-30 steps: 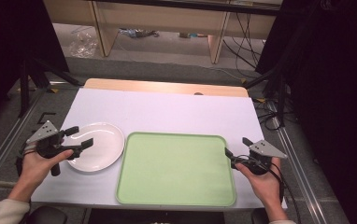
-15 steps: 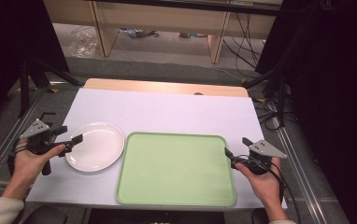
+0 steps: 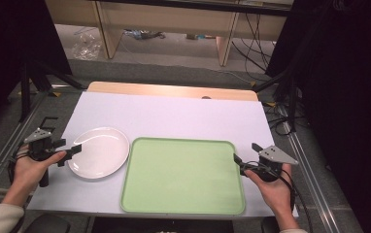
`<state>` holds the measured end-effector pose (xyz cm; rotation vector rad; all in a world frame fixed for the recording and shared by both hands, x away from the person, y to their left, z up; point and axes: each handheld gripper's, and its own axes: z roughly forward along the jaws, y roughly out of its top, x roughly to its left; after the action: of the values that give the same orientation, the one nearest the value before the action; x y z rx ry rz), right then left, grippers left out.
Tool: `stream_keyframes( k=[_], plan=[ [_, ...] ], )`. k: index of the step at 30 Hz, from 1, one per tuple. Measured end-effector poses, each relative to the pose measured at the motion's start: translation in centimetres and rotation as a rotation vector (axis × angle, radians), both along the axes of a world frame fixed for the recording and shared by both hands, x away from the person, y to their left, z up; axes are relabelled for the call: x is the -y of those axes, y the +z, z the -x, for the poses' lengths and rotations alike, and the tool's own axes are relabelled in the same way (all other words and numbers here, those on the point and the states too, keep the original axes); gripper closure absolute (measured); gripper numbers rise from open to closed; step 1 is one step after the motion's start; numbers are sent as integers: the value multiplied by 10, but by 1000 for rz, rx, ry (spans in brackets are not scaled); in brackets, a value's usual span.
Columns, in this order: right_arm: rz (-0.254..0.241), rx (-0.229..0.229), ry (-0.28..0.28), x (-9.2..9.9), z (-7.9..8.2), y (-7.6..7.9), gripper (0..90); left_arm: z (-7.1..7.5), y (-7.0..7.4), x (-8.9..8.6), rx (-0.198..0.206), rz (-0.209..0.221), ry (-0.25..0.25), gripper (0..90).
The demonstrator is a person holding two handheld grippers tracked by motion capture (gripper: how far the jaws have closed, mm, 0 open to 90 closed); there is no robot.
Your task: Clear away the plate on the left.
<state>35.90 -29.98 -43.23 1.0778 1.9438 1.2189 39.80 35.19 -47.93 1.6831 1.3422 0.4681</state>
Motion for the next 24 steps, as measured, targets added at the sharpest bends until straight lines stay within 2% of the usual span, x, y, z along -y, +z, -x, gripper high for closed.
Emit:
stream_keyframes(
  k=[2, 3, 4, 5, 6, 9, 12, 14, 15, 18, 24],
  plan=[
    [0, 1, 0, 0, 0, 0, 212, 0, -1, -2, -48, -7, 21, 260],
    [0, 1, 0, 0, 0, 0, 212, 0, -1, -2, -48, -7, 21, 273],
    [0, 0, 0, 0, 0, 0, 212, 0, -2, -3, -54, 9, 35, 273],
    [0, 0, 0, 0, 0, 0, 212, 0, -3, -5, -86, 25, 52, 301],
    [1, 0, 0, 0, 0, 0, 212, 0, -3, -5, -86, 25, 52, 314],
    [-1, -1, 0, 0, 0, 0, 212, -1, -6, -8, -141, 53, 78, 357],
    [0, 0, 0, 0, 0, 0, 212, -1, -7, -9, -157, 71, 92, 394],
    [1, 0, 0, 0, 0, 0, 212, -1, -7, -11, -184, 109, 126, 436],
    [1, 1, 0, 0, 0, 0, 212, -1, -7, -11, -184, 109, 126, 440],
    [6, 7, 2, 0, -1, 0, 212, -1, -8, -13, -239, 152, 150, 468],
    [1, 1, 0, 0, 0, 0, 212, -2, -11, -14, -278, 180, 156, 504]
  ],
)
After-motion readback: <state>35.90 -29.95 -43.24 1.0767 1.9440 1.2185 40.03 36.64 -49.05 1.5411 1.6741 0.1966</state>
